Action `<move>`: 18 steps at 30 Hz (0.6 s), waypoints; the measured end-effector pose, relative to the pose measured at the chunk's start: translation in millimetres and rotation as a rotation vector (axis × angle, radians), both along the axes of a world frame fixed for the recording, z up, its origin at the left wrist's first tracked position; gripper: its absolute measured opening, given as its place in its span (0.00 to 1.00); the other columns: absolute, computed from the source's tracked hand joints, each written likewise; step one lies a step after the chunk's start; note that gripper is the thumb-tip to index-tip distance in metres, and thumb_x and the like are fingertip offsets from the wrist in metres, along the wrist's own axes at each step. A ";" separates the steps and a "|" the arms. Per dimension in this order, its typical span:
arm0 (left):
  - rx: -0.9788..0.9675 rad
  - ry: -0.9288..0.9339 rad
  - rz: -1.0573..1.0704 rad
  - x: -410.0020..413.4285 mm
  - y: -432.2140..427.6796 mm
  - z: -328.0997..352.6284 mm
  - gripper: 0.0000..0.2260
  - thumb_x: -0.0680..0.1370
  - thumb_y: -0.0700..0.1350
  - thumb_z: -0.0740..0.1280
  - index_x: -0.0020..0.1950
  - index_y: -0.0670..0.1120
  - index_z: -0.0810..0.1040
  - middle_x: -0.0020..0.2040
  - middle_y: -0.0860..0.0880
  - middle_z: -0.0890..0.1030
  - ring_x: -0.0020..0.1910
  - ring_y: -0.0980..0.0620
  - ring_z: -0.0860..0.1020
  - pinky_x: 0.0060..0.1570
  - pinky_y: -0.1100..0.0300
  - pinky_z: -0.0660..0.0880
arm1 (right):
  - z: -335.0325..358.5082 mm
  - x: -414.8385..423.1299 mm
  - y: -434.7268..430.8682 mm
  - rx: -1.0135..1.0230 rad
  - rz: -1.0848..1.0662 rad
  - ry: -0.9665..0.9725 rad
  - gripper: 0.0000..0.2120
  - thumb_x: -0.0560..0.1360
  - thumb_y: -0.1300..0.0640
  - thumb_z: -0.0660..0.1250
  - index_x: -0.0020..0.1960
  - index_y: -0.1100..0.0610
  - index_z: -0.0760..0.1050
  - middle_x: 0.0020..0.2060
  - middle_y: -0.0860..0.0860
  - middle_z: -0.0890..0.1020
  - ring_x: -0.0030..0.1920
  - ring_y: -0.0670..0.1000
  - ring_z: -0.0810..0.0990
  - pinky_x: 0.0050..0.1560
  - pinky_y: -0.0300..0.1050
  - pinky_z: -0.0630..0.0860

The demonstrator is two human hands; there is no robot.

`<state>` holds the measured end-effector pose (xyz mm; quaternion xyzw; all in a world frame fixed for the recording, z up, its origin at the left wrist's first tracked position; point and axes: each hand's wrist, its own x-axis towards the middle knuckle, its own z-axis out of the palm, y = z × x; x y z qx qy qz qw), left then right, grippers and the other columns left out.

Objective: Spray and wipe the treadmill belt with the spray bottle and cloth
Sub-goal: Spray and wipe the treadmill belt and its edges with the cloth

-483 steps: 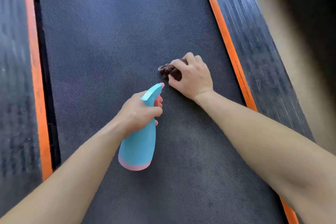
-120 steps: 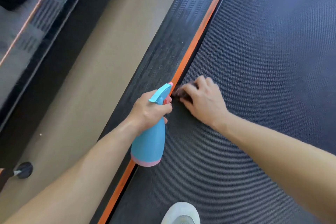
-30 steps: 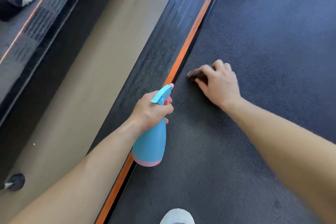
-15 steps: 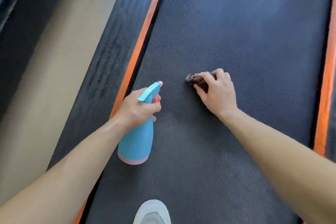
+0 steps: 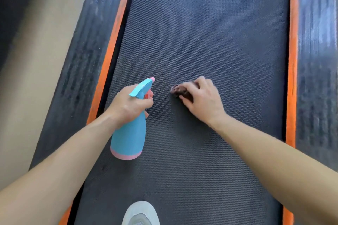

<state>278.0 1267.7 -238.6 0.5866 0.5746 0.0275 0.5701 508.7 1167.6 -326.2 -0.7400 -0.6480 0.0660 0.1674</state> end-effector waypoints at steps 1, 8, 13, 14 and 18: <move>-0.002 0.000 -0.001 -1.5 -0.2 0.2 0.17 0.64 0.49 0.72 0.52 0.52 0.86 0.52 0.49 0.86 0.48 0.40 0.87 0.52 0.37 0.85 | 1.0 3.8 5.7 -0.016 -0.063 -0.015 0.17 0.75 0.41 0.64 0.59 0.48 0.78 0.49 0.57 0.75 0.46 0.61 0.74 0.43 0.57 0.78; 0.002 -0.003 0.026 -28.7 -0.8 9.5 0.21 0.65 0.48 0.71 0.53 0.70 0.84 0.51 0.50 0.86 0.47 0.44 0.88 0.52 0.40 0.85 | 1.5 -66.7 -23.2 -0.009 0.199 -0.017 0.17 0.76 0.44 0.63 0.60 0.52 0.78 0.49 0.58 0.75 0.45 0.60 0.73 0.41 0.55 0.75; 0.031 0.022 0.085 -56.8 -8.2 10.6 0.23 0.62 0.53 0.70 0.56 0.52 0.85 0.51 0.49 0.86 0.45 0.45 0.87 0.50 0.39 0.85 | 4.0 -73.6 2.3 -0.035 0.280 -0.086 0.17 0.76 0.42 0.65 0.59 0.51 0.78 0.49 0.57 0.75 0.46 0.60 0.74 0.40 0.56 0.76; 0.036 0.028 0.088 -62.5 -10.4 11.2 0.23 0.63 0.52 0.70 0.58 0.51 0.84 0.50 0.48 0.86 0.45 0.45 0.87 0.50 0.39 0.85 | 5.1 -70.0 14.0 -0.039 0.192 -0.083 0.17 0.76 0.42 0.65 0.59 0.51 0.77 0.49 0.57 0.75 0.47 0.61 0.74 0.41 0.56 0.76; 0.039 0.033 0.121 -83.1 -15.9 11.0 0.19 0.66 0.49 0.70 0.56 0.51 0.84 0.50 0.49 0.85 0.45 0.46 0.86 0.50 0.40 0.86 | 11.1 -73.8 58.1 -0.101 -0.070 -0.055 0.17 0.77 0.41 0.66 0.59 0.51 0.77 0.52 0.59 0.74 0.50 0.63 0.74 0.44 0.58 0.77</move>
